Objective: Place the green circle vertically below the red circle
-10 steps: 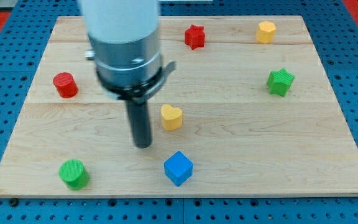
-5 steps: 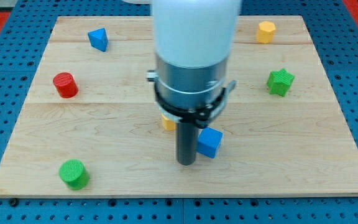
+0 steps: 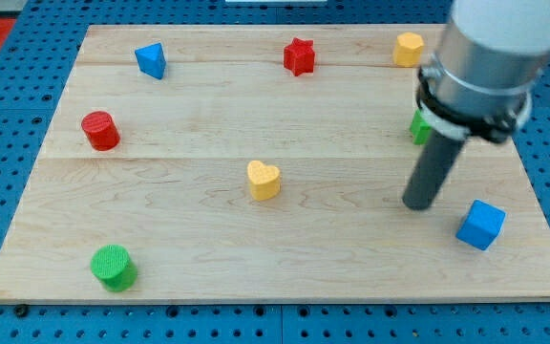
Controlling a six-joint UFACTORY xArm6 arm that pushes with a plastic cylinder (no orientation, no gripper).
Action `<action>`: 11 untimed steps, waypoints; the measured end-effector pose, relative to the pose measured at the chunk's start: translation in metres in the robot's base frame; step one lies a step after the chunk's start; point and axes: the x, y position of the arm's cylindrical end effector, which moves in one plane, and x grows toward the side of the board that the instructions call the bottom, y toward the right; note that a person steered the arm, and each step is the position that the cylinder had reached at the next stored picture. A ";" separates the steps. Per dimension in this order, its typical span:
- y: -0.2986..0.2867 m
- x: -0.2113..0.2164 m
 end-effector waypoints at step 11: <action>-0.299 0.130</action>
